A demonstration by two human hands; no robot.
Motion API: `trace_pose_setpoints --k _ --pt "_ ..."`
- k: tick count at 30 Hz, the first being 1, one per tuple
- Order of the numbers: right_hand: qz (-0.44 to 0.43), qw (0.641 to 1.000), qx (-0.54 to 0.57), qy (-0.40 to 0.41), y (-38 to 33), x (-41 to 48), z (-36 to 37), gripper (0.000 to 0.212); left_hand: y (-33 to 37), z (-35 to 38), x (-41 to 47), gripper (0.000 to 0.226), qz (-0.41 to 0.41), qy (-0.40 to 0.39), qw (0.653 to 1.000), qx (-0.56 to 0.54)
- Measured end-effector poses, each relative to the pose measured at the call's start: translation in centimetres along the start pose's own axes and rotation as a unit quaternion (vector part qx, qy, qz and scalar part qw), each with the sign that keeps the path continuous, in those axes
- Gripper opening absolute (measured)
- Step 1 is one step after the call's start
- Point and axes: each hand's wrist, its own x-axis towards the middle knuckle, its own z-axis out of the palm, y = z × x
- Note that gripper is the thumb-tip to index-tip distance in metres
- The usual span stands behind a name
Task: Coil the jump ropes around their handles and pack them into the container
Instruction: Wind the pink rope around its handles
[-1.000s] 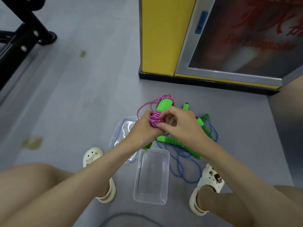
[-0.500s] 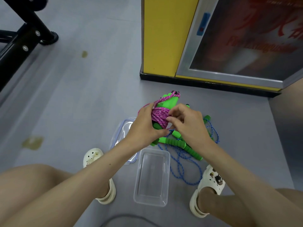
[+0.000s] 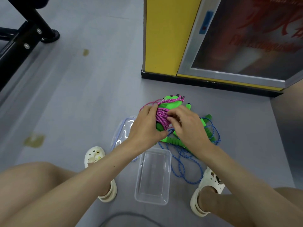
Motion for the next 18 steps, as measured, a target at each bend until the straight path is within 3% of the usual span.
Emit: trace_pose_setpoints --k 9,18 --pt "0.01 1.0 0.025 0.016 0.11 0.31 0.09 0.013 0.07 0.31 -0.22 0.083 0.008 0.005 0.998 0.065" --pt "0.041 0.996 0.063 -0.039 0.1 0.67 -0.32 0.016 0.09 0.0 -0.54 0.074 0.027 0.004 0.993 0.118"
